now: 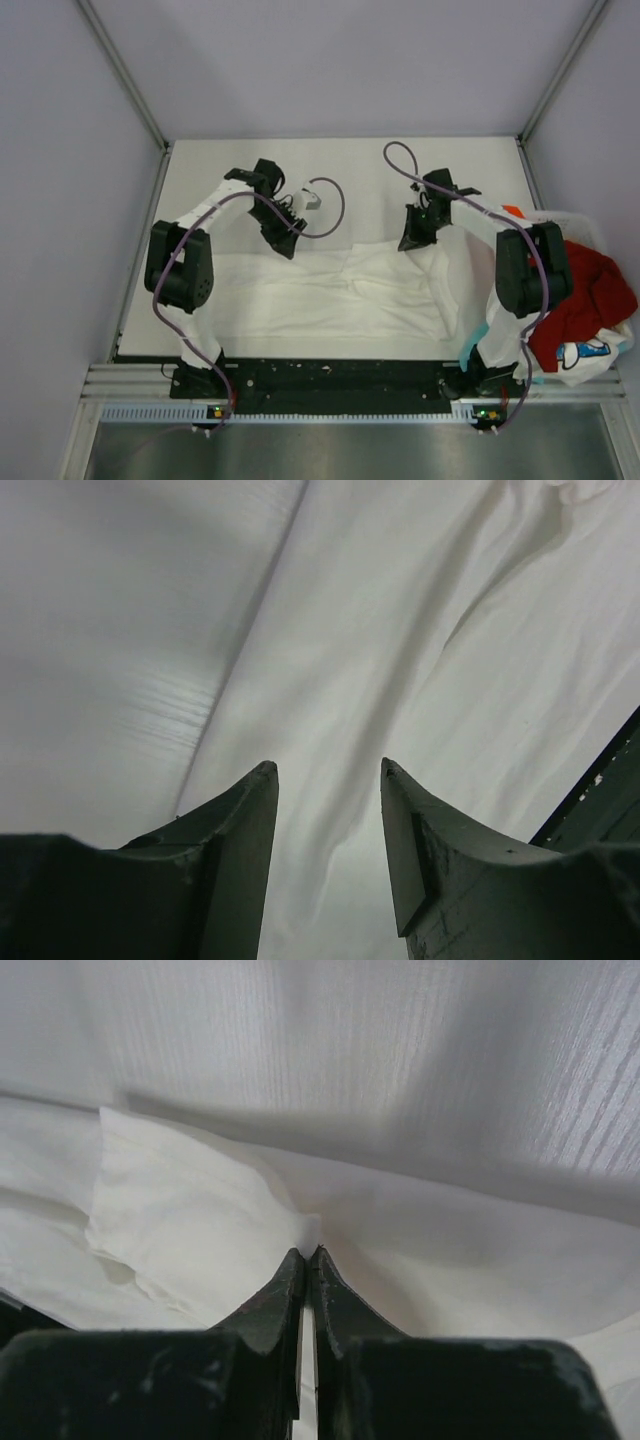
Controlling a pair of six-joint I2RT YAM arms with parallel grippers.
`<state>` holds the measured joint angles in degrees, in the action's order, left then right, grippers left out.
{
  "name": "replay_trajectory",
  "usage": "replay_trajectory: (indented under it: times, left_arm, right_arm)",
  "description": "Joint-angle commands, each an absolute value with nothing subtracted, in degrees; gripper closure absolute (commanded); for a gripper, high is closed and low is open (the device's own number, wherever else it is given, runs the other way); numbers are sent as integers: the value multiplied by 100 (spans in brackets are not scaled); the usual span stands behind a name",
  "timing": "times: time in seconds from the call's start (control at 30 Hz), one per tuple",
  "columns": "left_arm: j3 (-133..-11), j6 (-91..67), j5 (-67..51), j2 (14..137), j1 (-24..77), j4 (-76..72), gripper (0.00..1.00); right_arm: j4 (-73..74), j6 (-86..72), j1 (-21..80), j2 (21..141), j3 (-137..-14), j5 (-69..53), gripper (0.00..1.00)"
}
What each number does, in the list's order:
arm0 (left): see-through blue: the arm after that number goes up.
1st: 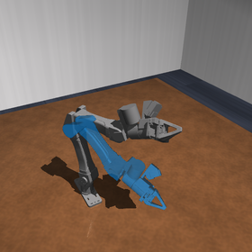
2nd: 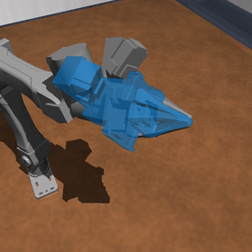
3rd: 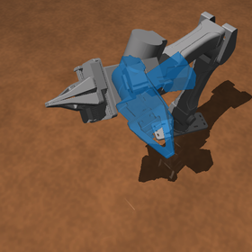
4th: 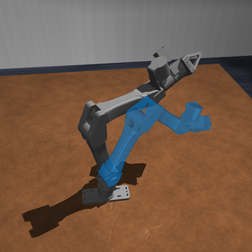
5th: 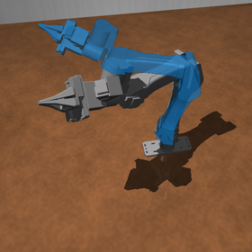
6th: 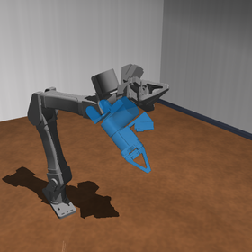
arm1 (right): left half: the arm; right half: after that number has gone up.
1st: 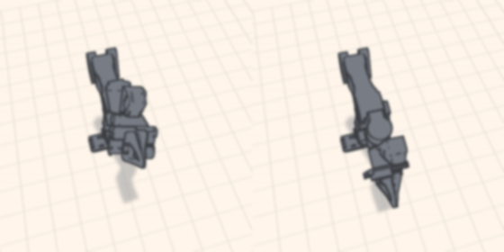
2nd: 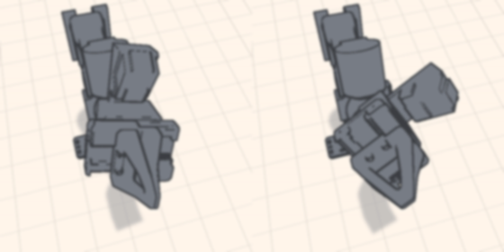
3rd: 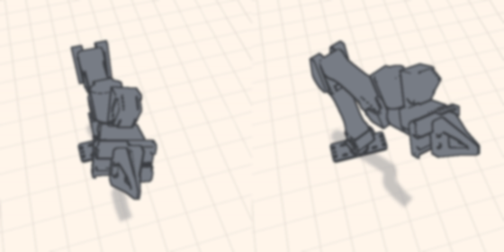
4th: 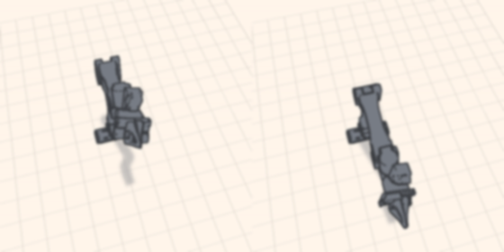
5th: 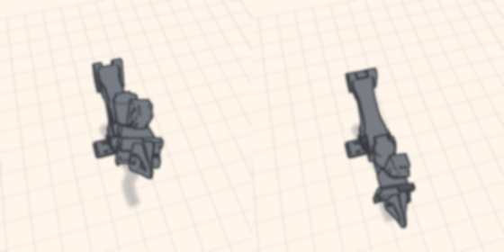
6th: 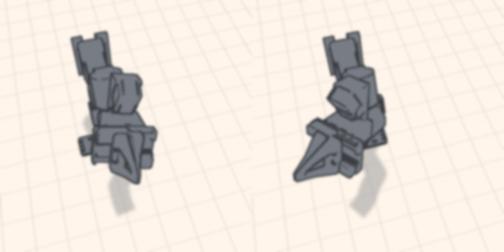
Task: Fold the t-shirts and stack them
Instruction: Fold the other side of the tshirt into a rectangle
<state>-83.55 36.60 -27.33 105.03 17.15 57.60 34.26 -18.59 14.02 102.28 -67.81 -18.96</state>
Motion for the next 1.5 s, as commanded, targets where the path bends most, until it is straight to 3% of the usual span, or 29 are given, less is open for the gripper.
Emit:
replay_trajectory:
  times: [0.0,0.4,0.5,0.6,0.77,0.83,0.97,1.07,1.23,1.47]
  left_arm:
    - [-8631,3445,-3050,10731,1767,5739,50]
    - [-8411,3489,-2619,10564,1749,5528,50]
    - [-8437,3463,-2689,10600,1749,5502,50]
    - [-8534,3454,-2838,10687,1758,5528,49]
    - [-8683,3594,-3365,10732,1924,5651,47]
    - [-8684,3665,-3515,10696,2100,5643,46]
    - [-8631,3691,-3533,10696,2530,5608,46]
    - [-8500,3648,-3603,10653,2777,5546,45]
    - [-8218,3613,-3568,10652,3094,5397,45]
    - [-7700,3595,-2919,10547,2901,5142,46]
  right_arm:
    - [3243,-1740,1485,9598,-6487,-2161,100]
    - [3771,-1353,2653,8297,-4844,-3278,99]
    - [3779,-1424,3005,8297,-4562,-3419,89]
    - [3841,-1424,3199,8271,-4491,-3603,67]
    - [4218,-1301,3384,8007,-4544,-4155,58]
    - [4359,-1388,3358,7780,-4658,-4053,59]
    - [4369,-2221,2587,7576,-4948,-2552,66]
    - [4141,-2601,2162,7559,-4975,-1576,66]
    - [3183,-2672,2171,8102,-4641,-1933,69]
    - [3584,-2715,2180,8324,-4369,-2093,98]
